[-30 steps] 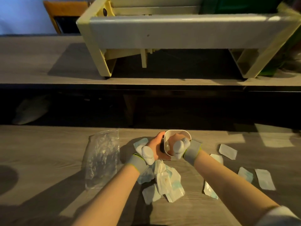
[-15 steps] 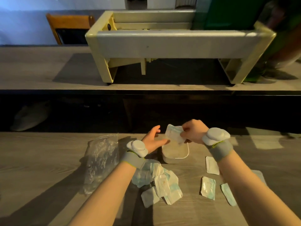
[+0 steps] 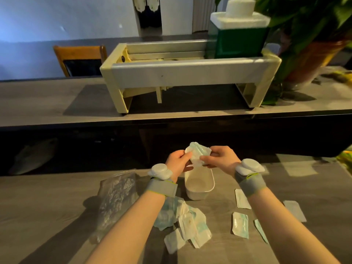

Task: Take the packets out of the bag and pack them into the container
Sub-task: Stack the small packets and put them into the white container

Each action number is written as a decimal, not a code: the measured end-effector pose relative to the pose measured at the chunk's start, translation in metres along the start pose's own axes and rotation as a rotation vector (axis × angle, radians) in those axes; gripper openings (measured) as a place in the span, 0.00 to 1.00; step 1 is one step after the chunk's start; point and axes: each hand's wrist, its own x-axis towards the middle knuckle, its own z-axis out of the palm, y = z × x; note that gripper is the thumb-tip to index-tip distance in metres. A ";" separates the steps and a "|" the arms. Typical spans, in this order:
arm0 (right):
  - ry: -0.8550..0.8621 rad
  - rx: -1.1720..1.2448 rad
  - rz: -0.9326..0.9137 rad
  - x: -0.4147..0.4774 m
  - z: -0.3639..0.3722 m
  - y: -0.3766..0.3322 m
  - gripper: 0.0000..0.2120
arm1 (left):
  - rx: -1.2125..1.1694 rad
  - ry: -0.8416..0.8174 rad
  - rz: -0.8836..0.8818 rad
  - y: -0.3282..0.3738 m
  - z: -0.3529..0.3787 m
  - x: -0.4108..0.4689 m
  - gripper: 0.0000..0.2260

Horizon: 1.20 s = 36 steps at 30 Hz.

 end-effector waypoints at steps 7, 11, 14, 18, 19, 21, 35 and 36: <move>0.233 0.164 -0.051 -0.003 -0.024 0.003 0.03 | -0.098 0.050 -0.081 0.012 -0.018 0.000 0.08; 0.189 0.188 -0.089 -0.007 -0.023 0.000 0.09 | 0.010 0.019 -0.085 0.011 -0.015 -0.002 0.06; 0.123 0.150 -0.089 -0.007 -0.020 0.000 0.14 | 0.032 0.003 -0.072 0.012 -0.013 -0.003 0.07; 0.193 0.054 -0.076 -0.003 -0.011 0.006 0.13 | 0.101 0.001 -0.048 0.013 -0.013 -0.007 0.07; 0.255 0.029 -0.085 -0.002 -0.010 0.006 0.12 | 0.117 0.009 -0.040 0.013 -0.014 -0.007 0.08; 0.385 -0.072 -0.152 -0.002 -0.007 0.004 0.09 | 0.124 0.027 -0.026 0.012 -0.014 -0.008 0.08; 0.280 -0.594 -0.585 -0.009 0.039 0.003 0.10 | -0.077 0.019 -0.012 0.005 -0.013 -0.006 0.07; 0.273 -0.579 -0.570 -0.009 0.038 0.004 0.12 | -0.082 0.021 -0.012 0.005 -0.014 -0.005 0.06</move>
